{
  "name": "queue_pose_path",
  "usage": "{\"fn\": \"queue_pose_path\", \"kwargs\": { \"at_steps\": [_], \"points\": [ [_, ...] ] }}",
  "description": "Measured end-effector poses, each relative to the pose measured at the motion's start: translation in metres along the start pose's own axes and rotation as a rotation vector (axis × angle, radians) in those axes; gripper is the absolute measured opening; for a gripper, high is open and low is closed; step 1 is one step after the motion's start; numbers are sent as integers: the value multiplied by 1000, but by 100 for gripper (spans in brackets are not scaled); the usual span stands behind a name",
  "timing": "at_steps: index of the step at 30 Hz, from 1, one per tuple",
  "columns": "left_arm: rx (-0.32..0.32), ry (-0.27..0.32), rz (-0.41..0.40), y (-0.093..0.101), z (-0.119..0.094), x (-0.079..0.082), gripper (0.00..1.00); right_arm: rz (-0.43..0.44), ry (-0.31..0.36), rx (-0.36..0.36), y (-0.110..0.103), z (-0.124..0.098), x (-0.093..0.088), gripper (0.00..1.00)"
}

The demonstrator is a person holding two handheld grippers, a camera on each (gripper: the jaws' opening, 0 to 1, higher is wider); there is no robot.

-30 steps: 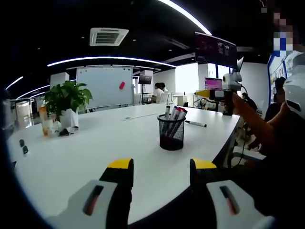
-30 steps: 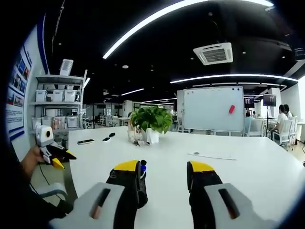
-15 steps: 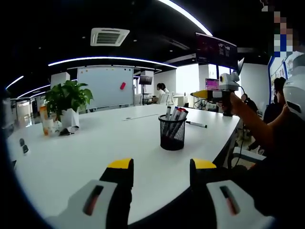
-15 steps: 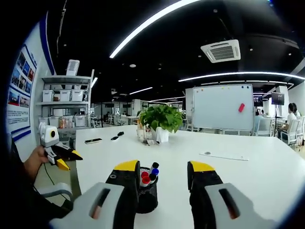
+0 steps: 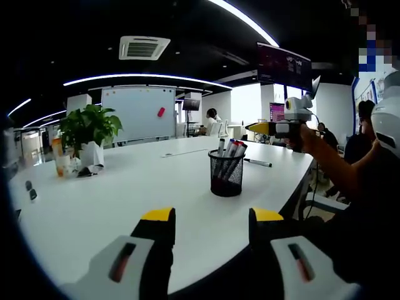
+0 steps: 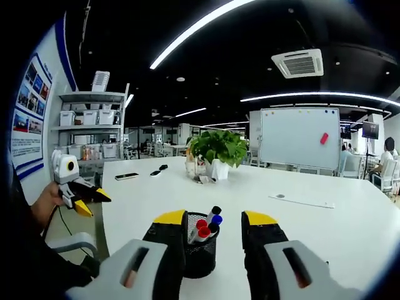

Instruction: Pick up the whiteboard markers from the pen holder and place them facing the whiteboard neatly

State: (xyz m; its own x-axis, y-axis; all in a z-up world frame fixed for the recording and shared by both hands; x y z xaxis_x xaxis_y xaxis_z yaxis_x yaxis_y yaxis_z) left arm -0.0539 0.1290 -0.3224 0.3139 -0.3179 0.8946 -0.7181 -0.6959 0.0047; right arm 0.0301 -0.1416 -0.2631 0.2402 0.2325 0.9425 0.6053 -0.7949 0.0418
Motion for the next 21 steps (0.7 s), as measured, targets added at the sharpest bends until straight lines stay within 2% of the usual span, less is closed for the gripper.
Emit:
{"fn": "queue_pose_path", "kwargs": {
  "at_steps": [4,16,21],
  "points": [
    [-1,-3,0,0,0,-1,48,9,-19,14,-2,4,-7,27],
    [-2,-6,-6,0,1,-3,48,19,-68,35,-6,15,-23,27],
    [-23,8,-10,4,0,0,48,8,-80,39,-8,18,-26,25]
  ]
}}
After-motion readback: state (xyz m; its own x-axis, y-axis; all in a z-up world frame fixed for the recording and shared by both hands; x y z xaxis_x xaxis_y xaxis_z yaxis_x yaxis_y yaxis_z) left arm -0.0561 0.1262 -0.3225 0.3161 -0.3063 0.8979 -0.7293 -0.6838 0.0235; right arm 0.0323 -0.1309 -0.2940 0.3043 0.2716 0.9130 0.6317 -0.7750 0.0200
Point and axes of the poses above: the point that each gripper's makers call its tool centre point, and the gripper's own axes: z roughly forward along the fingers, y roughly to its right, x roughly out of its top, the point moved 3 cm from there along -z, roughly backward along the fingers, and after that the axes turned 14 degrees about -y, right-handed, at the moved point
